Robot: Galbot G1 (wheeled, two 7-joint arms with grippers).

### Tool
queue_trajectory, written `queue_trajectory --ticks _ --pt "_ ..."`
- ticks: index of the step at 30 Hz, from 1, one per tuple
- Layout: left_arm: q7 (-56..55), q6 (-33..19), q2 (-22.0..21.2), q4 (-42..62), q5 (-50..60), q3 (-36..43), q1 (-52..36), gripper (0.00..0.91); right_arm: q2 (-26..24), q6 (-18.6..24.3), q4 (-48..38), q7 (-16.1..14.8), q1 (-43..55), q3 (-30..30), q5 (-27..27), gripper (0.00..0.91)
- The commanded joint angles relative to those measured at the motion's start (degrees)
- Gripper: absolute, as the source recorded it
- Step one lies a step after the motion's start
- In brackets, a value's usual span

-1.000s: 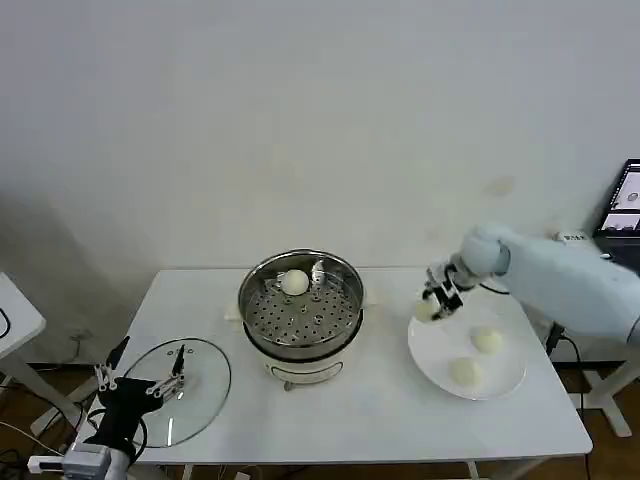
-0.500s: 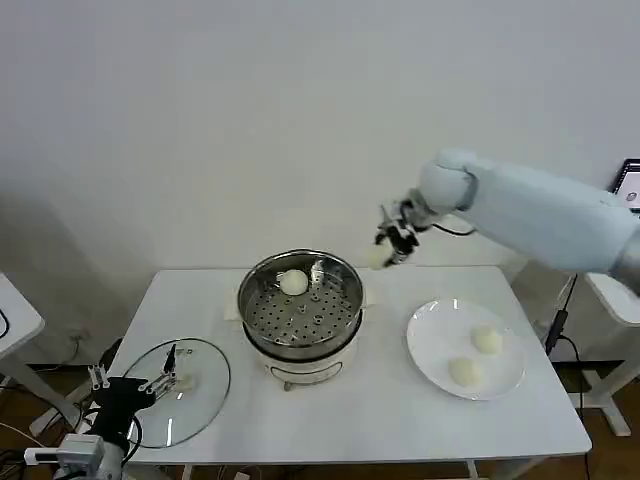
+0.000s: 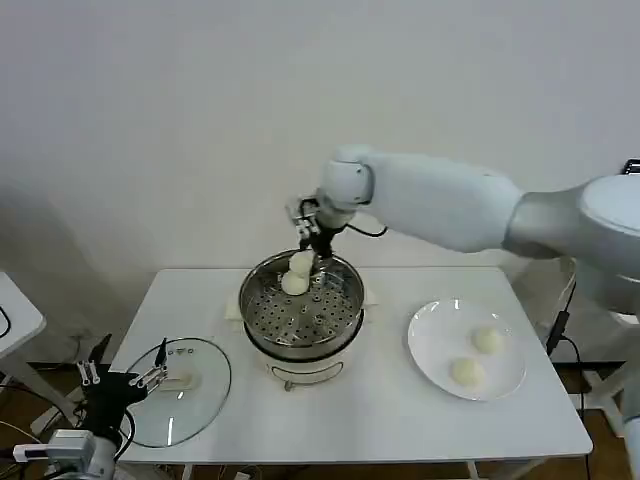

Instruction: Take steamed baozi put them in steamer then cover it.

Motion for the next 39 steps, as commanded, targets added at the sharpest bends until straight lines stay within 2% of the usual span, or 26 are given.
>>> queue_trajectory --ticks 1,14,39 --pt "0.0 -0.1 -0.1 -0.1 -0.3 -0.3 -0.1 0.907 9.3 -6.5 -4.6 2.4 -2.1 -2.5 7.5 0.595" --pt "0.1 -0.2 0.2 -0.4 -1.8 -1.3 0.2 0.907 12.8 -6.6 -8.8 2.6 -4.6 -2.8 4.6 0.595" --pt "0.1 -0.4 -0.1 -0.5 -2.3 -1.9 0.4 0.907 12.8 -5.5 -8.5 3.1 -7.2 -4.7 3.0 0.595"
